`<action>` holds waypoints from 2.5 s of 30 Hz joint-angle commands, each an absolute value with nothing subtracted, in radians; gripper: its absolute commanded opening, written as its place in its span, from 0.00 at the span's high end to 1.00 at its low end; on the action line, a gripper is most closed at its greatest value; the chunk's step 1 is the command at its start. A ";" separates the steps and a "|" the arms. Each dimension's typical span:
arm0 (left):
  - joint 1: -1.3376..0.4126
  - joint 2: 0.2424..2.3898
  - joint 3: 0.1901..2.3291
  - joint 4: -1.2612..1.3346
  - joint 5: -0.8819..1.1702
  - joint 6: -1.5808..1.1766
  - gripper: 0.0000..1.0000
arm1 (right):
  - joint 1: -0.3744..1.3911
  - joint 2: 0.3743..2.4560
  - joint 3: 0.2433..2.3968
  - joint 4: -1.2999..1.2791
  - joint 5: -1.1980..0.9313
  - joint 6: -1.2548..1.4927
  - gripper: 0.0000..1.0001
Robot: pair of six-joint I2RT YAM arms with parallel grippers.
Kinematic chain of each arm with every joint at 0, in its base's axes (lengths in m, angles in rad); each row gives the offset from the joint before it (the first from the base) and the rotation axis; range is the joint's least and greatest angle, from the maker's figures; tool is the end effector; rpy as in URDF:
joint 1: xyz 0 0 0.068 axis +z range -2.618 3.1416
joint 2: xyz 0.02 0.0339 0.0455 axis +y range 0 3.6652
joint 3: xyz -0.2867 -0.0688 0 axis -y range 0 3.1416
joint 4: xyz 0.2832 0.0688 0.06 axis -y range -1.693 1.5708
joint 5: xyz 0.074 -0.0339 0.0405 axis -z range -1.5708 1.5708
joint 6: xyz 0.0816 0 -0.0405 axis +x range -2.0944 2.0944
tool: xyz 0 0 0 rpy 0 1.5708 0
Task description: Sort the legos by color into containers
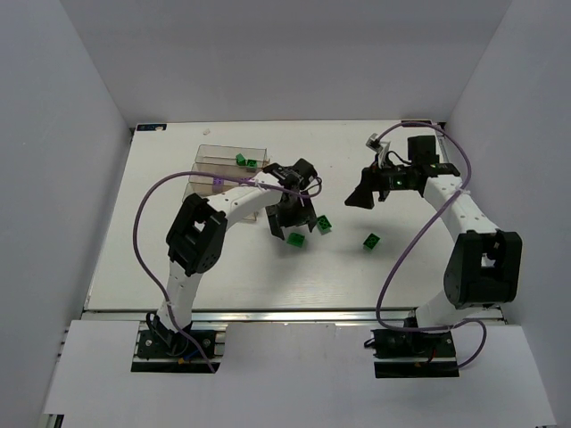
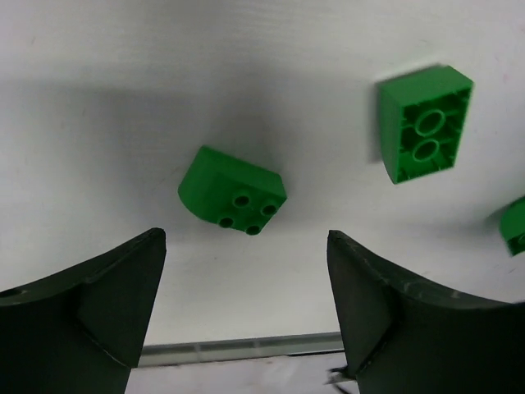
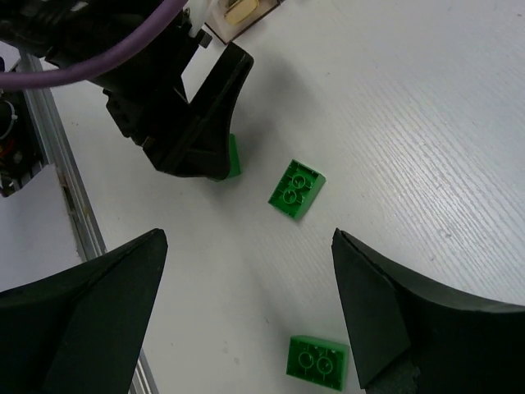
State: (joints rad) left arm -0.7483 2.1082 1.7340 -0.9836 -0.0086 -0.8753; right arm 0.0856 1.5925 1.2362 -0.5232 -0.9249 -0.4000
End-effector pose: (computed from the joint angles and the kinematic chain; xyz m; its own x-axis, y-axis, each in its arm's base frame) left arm 0.3560 -0.3296 0.1600 -0.9803 -0.1374 -0.1419 -0.1148 0.9809 -0.1569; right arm 0.3841 0.0984 0.2627 -0.4894 -0.2773 -0.8268 -0.8135 0.4866 0.3184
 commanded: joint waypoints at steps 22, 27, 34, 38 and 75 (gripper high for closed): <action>-0.770 2.158 1.764 -1.019 -0.092 -1.522 0.17 | -0.052 1.417 1.120 -0.485 -0.986 -0.400 0.14; -0.770 2.146 1.701 -0.994 -0.106 -1.537 0.24 | -0.072 1.424 1.112 -0.483 -1.008 -0.390 0.14; -0.770 2.174 1.716 -0.960 -0.100 -1.529 0.66 | -0.083 1.424 1.127 -0.511 -1.006 -0.414 0.15; -0.770 2.157 1.805 -0.979 -0.159 -1.441 0.84 | -0.084 1.416 1.126 -0.554 -1.006 -0.472 0.19; -0.275 2.310 2.223 -0.842 -0.388 -0.775 0.29 | 0.373 1.712 1.169 -0.304 -0.396 -0.252 0.18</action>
State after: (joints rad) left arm -0.2916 2.3508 2.2185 -0.8570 -0.4133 -0.7853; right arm 0.3527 1.6909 1.1275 -0.3325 -0.4446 -0.2657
